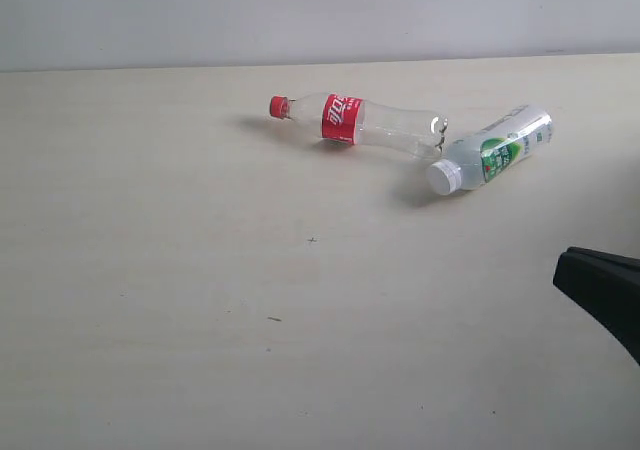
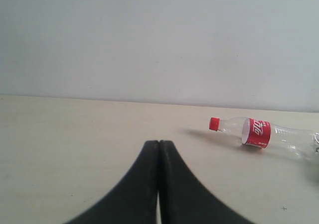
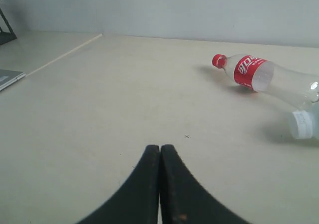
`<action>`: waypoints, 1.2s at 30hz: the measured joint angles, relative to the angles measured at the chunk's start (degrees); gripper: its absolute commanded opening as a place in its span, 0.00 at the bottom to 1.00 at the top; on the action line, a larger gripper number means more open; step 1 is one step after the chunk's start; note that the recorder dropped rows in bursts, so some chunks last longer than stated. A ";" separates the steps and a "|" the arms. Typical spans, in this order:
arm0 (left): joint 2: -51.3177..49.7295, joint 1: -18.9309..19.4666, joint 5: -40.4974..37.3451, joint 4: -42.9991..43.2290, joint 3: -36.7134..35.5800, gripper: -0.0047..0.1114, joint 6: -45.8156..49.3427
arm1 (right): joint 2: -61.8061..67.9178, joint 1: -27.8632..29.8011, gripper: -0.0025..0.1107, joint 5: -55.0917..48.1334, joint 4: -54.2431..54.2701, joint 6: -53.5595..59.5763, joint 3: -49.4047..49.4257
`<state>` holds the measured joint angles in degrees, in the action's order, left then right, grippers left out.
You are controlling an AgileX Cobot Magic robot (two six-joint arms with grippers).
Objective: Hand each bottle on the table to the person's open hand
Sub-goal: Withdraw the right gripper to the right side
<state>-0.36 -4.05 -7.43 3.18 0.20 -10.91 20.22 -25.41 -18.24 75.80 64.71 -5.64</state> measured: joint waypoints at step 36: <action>0.00 0.00 0.00 0.00 0.00 0.04 0.00 | -0.81 0.00 0.02 1.48 0.71 2.36 0.00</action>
<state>-0.36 -4.05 -7.43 3.18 0.20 -10.91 19.41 -25.41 -16.76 76.51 67.07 -5.64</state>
